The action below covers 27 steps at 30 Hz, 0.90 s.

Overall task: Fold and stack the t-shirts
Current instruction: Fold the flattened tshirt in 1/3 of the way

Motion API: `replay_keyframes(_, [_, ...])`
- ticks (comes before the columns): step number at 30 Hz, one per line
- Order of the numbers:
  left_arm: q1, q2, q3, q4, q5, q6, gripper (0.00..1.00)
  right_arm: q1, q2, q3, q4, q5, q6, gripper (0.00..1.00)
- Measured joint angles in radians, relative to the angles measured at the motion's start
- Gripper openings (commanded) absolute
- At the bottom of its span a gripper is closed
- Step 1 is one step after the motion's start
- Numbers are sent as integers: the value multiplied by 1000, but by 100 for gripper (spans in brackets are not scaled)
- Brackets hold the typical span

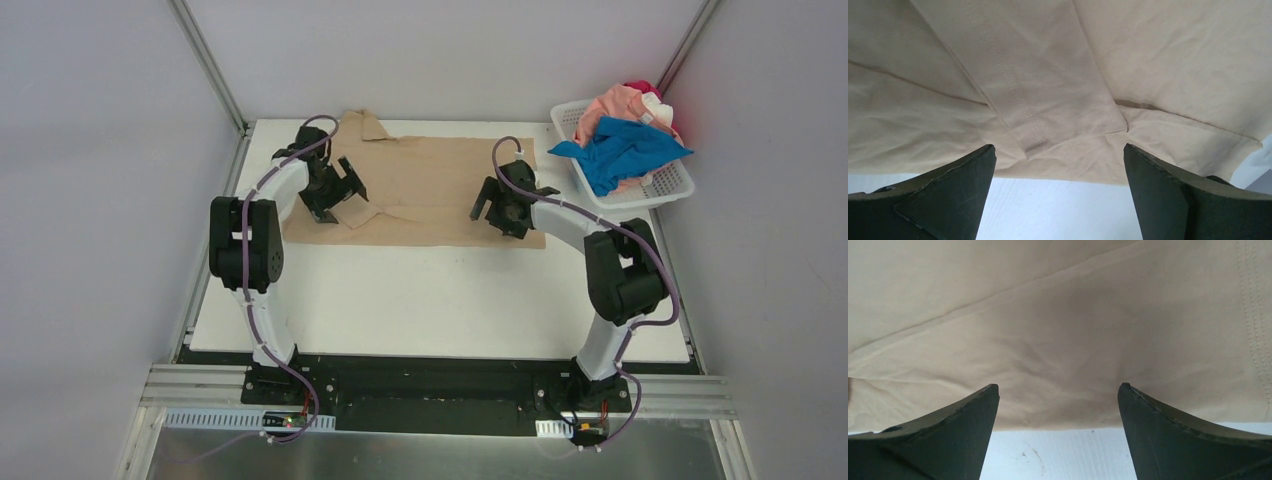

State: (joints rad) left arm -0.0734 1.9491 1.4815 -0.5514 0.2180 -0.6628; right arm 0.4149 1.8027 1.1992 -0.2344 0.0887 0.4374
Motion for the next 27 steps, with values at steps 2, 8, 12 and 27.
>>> replay_keyframes(2, [-8,11,-1,13,14,-6,99,0,8,-19,7,-5,3,92])
replay_keyframes(8, [-11,74,-1,48,37,-21,99,0,10,-50,19,-8,7,92])
replay_keyframes(12, [-10,84,6,52,39,-31,99,0,10,-50,22,-7,7,92])
replay_keyframes(27, [-11,243,269,81,97,-106,99,0,11,-51,22,6,5,92])
